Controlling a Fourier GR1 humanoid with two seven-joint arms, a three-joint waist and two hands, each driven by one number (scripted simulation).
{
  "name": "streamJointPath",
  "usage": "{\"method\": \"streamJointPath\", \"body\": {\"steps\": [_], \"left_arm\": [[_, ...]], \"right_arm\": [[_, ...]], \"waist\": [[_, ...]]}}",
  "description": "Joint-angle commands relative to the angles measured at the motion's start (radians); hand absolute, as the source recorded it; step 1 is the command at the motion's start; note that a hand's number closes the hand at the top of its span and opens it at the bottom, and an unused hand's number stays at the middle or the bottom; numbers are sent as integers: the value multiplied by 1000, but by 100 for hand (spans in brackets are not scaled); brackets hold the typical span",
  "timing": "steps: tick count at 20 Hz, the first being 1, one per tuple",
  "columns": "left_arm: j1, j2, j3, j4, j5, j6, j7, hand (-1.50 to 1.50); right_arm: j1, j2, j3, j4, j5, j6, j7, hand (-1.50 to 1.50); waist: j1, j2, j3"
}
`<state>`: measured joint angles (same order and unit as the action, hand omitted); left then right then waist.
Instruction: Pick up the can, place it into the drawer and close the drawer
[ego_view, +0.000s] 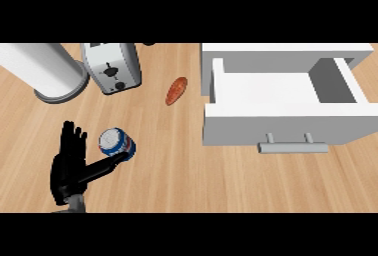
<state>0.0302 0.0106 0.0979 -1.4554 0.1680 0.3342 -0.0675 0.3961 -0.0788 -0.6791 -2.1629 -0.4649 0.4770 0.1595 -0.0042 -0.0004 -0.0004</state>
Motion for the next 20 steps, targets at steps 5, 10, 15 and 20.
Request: {"method": "streamJointPath", "body": {"steps": [5,10,15,20], "left_arm": [[-12,-9,51,249,62,-91,-196,-150],[-88,-10,78,393,87,-94,-255,-150],[-148,7,113,525,127,-153,-332,-150],[-209,1,106,568,142,-155,-302,-150]], "right_arm": [[21,0,-57,-31,-62,45,34,-150],[9,37,-51,3,-10,66,-21,-150],[-9,55,-29,-70,-17,20,77,-150],[-14,49,-46,-58,-20,38,66,-150]], "waist": [[-3,0,0],[-3,1,0],[-2,1,0],[-2,0,0]]}}
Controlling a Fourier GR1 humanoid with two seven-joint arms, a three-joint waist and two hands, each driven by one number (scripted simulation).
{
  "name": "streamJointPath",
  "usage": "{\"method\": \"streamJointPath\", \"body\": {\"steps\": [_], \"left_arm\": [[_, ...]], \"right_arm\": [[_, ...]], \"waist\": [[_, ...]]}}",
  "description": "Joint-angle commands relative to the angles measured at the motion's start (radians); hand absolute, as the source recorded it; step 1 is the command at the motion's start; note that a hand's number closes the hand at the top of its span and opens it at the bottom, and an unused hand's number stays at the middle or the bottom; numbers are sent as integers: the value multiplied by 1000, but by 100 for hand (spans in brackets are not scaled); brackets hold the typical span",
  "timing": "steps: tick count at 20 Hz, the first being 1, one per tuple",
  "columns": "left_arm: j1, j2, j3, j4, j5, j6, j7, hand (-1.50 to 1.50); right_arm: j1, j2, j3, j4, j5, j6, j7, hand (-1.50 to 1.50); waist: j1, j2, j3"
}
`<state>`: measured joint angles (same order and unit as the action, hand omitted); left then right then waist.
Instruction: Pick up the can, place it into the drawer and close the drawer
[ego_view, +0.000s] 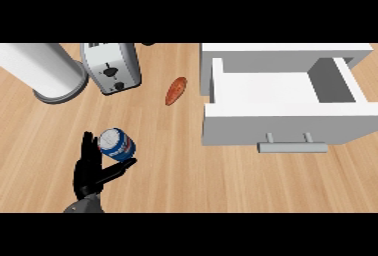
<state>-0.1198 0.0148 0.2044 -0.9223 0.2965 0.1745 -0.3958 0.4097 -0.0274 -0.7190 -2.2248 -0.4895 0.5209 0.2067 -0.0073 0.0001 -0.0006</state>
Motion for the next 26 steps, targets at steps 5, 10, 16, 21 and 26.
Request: {"method": "streamJointPath", "body": {"steps": [5,10,16,21,26], "left_arm": [[-40,-14,-15,121,90,-29,-115,-150],[-149,13,42,181,102,-98,-57,150],[-183,15,4,142,97,-150,-44,150],[-192,6,-40,79,95,-184,-1,150],[-203,38,-69,15,104,-257,61,150]], "right_arm": [[30,8,-27,-48,-45,31,49,-150],[-15,-3,-49,63,-16,52,-14,-150],[90,26,-1,-31,-52,32,-14,-150],[96,27,-10,-74,-105,12,24,-150],[2,13,-18,-28,-70,-10,48,-150]], "waist": [[0,-1,0],[1,0,0],[-2,-2,1],[-2,-2,1],[7,-2,1]]}}
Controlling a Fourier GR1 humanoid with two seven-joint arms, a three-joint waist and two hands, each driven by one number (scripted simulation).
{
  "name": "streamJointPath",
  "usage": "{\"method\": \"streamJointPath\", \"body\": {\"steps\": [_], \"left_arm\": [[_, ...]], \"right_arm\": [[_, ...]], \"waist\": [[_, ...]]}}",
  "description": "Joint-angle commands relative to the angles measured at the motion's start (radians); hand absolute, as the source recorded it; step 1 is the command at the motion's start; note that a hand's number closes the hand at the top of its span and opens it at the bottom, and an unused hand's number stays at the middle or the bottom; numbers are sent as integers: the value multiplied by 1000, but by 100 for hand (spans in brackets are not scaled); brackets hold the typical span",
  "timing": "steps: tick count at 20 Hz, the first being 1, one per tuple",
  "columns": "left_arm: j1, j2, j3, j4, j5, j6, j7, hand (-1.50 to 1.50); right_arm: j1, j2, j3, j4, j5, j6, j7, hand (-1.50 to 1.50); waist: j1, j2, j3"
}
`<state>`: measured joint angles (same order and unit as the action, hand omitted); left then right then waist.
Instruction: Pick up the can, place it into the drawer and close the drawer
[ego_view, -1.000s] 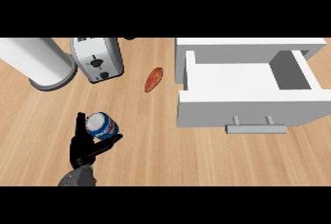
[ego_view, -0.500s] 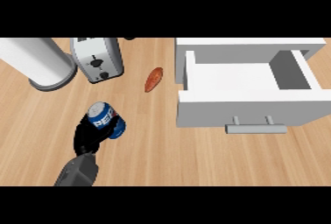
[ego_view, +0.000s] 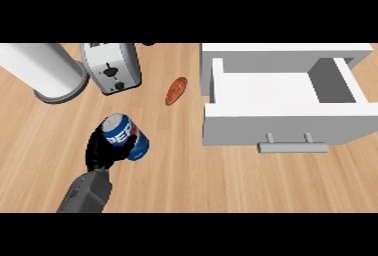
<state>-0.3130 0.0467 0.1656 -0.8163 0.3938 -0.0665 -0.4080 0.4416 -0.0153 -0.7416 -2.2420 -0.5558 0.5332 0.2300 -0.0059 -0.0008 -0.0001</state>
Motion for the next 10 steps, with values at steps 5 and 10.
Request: {"method": "streamJointPath", "body": {"steps": [5,10], "left_arm": [[34,5,-79,-289,12,10,185,150],[17,-40,-134,-454,-41,154,250,150]], "right_arm": [[-19,-14,-25,4,-11,-16,15,-150],[27,15,59,-29,39,-37,-35,-150]], "waist": [[11,-5,1],[6,-4,1]]}}
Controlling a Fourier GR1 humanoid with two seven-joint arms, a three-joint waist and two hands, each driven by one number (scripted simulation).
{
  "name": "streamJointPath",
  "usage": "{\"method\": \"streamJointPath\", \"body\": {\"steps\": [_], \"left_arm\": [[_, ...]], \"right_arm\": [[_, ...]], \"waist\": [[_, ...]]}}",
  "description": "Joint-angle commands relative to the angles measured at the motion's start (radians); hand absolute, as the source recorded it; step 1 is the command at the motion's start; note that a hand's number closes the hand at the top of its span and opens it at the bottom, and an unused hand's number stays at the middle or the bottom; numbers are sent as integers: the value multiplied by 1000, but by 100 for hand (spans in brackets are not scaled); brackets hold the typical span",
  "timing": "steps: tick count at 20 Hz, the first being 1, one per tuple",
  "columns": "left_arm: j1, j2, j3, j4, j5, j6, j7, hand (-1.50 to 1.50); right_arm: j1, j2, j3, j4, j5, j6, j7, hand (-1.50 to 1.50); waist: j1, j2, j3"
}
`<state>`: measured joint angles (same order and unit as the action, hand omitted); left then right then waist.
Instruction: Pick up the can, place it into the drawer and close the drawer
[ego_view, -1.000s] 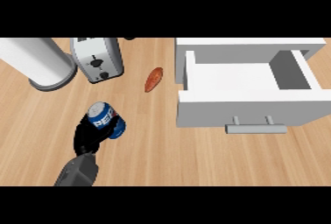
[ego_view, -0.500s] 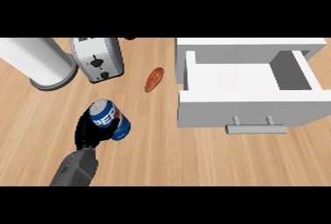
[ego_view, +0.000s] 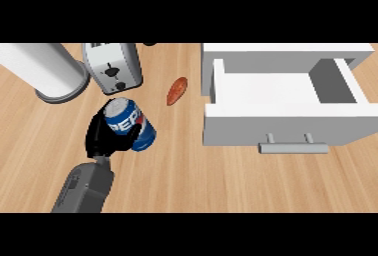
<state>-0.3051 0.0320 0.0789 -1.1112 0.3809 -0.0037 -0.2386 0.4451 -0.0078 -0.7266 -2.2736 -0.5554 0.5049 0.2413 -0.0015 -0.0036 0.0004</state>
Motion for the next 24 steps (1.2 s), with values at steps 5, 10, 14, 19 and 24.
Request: {"method": "streamJointPath", "body": {"steps": [5,10,14,19,24], "left_arm": [[-54,-3,-65,-192,-58,114,148,150],[-127,-31,-136,-316,-115,243,281,150],[-251,-4,-105,-293,-111,277,369,150],[-345,18,-95,-298,-130,303,436,150],[-482,-31,-160,-203,-162,435,441,150]], "right_arm": [[-6,7,56,-84,13,-79,75,-150],[-19,5,-17,-23,-27,-17,42,-150],[89,8,72,-77,-13,-53,-12,-150],[18,7,3,-2,15,21,-8,-150],[-5,6,5,-54,-8,-37,52,-150]], "waist": [[-2,2,0],[-4,1,0],[-14,2,0],[-8,3,0],[-14,4,0]]}}
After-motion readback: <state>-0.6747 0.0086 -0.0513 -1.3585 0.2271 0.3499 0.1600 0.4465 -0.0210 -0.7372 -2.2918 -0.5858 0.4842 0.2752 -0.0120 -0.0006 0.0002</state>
